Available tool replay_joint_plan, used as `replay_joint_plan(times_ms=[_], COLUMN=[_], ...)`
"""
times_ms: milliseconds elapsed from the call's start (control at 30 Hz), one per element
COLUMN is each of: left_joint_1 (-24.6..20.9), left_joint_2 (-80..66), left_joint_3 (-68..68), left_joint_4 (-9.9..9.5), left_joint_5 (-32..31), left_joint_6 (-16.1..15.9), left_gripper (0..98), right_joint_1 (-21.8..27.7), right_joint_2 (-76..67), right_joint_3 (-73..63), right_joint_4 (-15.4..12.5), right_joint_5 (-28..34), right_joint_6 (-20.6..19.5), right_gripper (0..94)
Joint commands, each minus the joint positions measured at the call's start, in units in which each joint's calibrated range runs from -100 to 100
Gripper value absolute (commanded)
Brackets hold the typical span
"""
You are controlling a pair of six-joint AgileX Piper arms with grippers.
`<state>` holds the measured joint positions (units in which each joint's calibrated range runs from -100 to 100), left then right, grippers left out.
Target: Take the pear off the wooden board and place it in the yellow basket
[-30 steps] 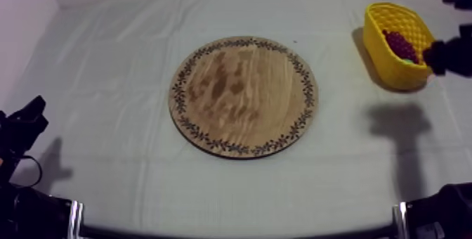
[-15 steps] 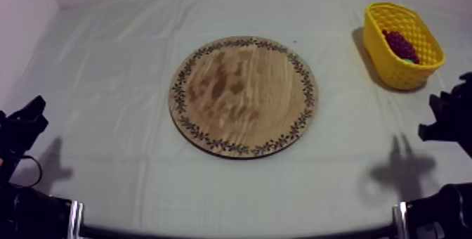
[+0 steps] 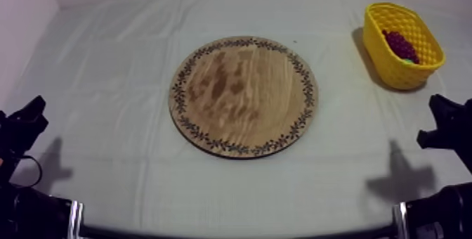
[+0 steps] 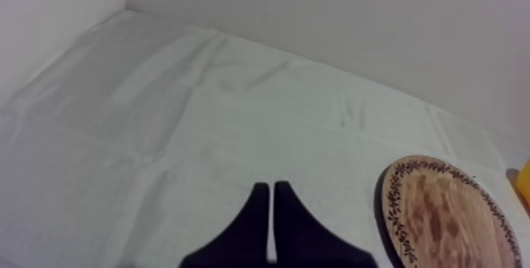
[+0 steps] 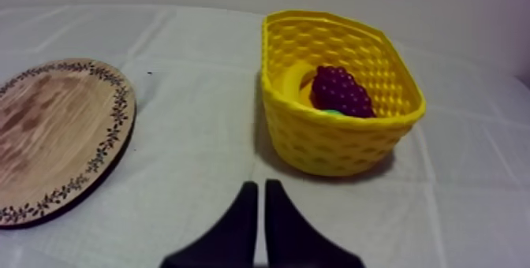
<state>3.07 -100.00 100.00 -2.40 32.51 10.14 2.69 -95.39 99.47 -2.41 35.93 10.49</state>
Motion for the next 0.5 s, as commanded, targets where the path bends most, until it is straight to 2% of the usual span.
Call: replay_joint_plan(times_ms=[0, 133, 467], left_joint_1=[0.0, 0.0, 0.0], left_joint_2=[0.0, 0.0, 0.0], left_joint_3=[0.0, 0.0, 0.0], left_joint_4=[-0.02, -0.02, -0.02], left_joint_5=[0.0, 0.0, 0.0], left_joint_6=[0.0, 0.0, 0.0], left_gripper=[0.1, 0.1, 0.1], right_joint_1=[-0.1, -0.1, -0.1], right_joint_2=[-0.1, -0.2, -0.3], right_joint_3=[0.0, 0.1, 0.1], right_joint_4=[0.1, 0.6, 0.7], right_joint_5=[0.3, 0.6, 0.7], right_joint_6=[0.4, 0.2, 0.2], right_gripper=[0.5, 3.8, 0.6])
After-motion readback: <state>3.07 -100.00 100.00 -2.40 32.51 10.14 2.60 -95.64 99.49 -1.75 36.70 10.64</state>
